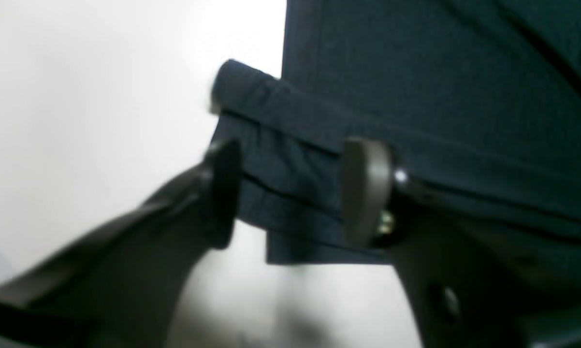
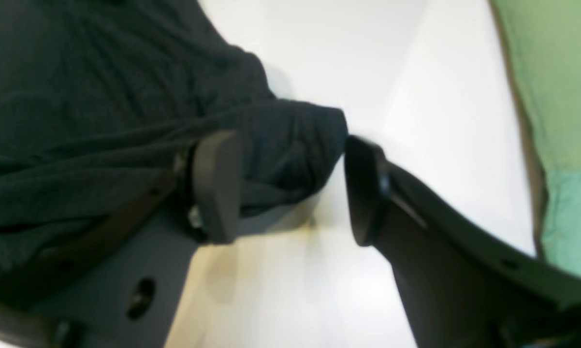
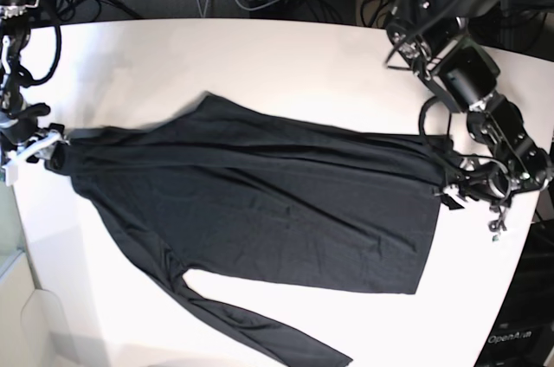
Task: Fold the T-shirt properly
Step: 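Pull both held corners toward the robot, dragging the shirt along, then move both grippers inward along the collar edge and regrasp the fabric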
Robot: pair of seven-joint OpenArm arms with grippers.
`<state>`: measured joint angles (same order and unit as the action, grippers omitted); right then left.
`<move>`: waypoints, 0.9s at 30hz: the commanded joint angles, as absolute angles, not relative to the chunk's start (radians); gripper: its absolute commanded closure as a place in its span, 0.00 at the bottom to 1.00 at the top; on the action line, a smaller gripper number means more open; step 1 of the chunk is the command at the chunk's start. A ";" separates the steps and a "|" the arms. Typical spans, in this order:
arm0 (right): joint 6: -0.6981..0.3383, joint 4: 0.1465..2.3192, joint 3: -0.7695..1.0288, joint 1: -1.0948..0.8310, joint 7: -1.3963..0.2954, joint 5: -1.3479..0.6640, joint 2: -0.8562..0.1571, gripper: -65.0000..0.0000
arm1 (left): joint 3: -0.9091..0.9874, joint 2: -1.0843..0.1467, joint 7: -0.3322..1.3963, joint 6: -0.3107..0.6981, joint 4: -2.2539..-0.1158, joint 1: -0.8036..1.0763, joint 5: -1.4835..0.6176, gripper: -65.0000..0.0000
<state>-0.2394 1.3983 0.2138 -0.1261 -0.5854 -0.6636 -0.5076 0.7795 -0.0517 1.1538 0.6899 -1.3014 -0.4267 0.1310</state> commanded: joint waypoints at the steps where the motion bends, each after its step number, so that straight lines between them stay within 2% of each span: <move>1: -0.239 1.415 0.225 -0.125 -0.564 -0.670 -0.535 0.48 | 0.776 -0.061 1.142 0.698 -1.326 -0.441 0.119 0.50; 5: -0.239 1.415 0.223 -0.130 -0.564 -0.670 -0.544 0.48 | 0.769 -0.054 1.152 0.698 -1.331 -0.412 0.102 0.55; 10: -0.239 1.419 0.225 -0.163 -0.564 -0.670 -0.539 0.48 | 0.756 -0.039 1.152 0.698 -1.328 -0.343 -0.047 0.60; 15: -0.239 1.419 0.225 -0.165 -0.564 -0.670 -0.524 0.50 | 0.639 -0.035 1.148 0.691 -1.328 -0.298 -0.131 0.65; 23: -0.239 1.491 0.223 -0.177 -0.564 -0.670 -0.516 0.94 | 0.613 -0.013 1.139 0.690 -1.317 -0.298 -0.140 0.65; 25: -0.239 1.491 0.223 -0.168 -0.564 -0.670 -0.516 1.00 | 0.613 -0.015 1.130 0.690 -1.316 -0.300 -0.140 0.65; 27: -0.239 1.489 0.211 -0.163 -0.561 -0.670 -0.515 1.00 | 0.611 -0.013 1.102 0.690 -1.316 -0.298 -0.140 0.65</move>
<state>-0.2390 1.4746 0.2066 -0.1749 -0.5838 -0.6617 -0.4934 0.6163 -0.0082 1.1194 0.6872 -1.3022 -0.2710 -0.1238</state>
